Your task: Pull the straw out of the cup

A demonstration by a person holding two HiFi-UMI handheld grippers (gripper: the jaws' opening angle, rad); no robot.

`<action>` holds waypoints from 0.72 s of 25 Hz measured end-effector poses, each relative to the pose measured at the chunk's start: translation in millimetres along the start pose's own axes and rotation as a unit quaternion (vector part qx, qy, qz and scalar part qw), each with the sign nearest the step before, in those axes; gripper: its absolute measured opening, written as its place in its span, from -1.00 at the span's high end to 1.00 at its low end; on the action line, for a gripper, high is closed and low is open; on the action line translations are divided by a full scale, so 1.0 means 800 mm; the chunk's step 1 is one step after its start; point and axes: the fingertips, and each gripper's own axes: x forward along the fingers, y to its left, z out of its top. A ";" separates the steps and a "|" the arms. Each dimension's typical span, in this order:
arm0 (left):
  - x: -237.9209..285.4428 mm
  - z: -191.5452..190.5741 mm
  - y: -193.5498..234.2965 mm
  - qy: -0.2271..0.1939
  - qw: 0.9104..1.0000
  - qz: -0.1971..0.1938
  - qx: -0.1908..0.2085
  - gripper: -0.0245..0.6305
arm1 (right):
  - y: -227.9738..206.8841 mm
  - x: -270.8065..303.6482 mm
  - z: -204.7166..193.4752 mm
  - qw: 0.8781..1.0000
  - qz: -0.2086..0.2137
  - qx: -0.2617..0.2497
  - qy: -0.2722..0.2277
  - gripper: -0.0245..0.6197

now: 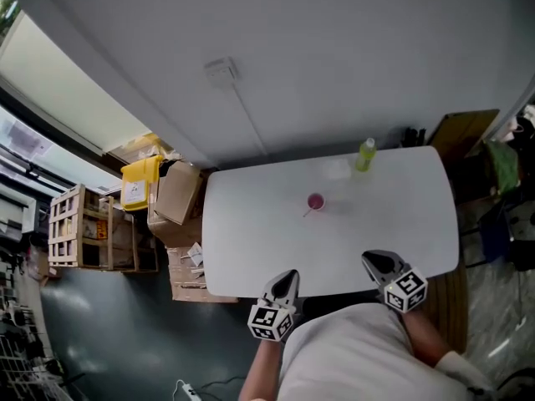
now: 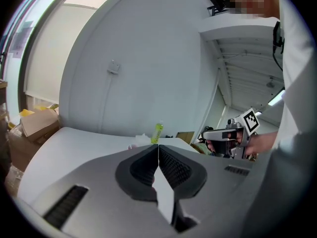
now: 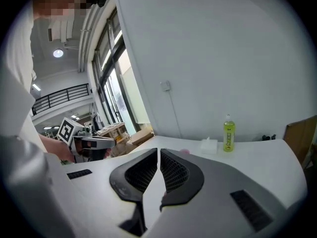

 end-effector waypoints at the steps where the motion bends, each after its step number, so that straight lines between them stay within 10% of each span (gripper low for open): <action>1: 0.009 0.001 0.002 0.000 1.000 0.004 -0.001 0.91 | -0.007 0.002 0.001 1.000 0.003 0.001 0.004 0.79; 18: 0.144 -0.014 0.064 0.051 0.997 0.049 0.004 0.80 | -0.080 0.021 -0.011 0.998 0.021 0.030 0.048 0.79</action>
